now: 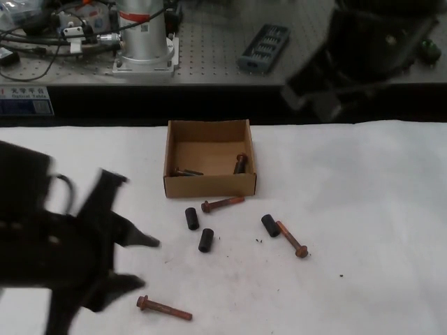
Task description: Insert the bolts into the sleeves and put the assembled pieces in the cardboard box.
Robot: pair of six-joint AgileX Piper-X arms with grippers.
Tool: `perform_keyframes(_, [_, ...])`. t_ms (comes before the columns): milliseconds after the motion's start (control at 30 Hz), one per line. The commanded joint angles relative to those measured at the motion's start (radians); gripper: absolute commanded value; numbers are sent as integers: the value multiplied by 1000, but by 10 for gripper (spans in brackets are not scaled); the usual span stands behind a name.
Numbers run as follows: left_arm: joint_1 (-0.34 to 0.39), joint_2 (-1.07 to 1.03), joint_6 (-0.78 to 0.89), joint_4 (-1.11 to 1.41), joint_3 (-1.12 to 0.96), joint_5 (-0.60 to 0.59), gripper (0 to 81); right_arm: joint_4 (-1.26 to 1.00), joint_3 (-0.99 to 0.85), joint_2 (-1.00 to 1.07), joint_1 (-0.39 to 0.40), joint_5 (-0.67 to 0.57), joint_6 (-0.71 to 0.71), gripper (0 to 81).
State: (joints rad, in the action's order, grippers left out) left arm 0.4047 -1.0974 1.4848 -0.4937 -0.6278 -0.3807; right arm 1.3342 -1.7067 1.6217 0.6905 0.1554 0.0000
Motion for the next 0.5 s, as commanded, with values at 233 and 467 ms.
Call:
perform_keyframes(233, [73, -256, 147, 121, -26, 102, 356, -674, 608, -416, -27, -220, 125, 223])
perform_keyframes(467, [73, -358, 147, 56, -100, 132, 304, -826, 766, -528, -27, -240, 165, 223])
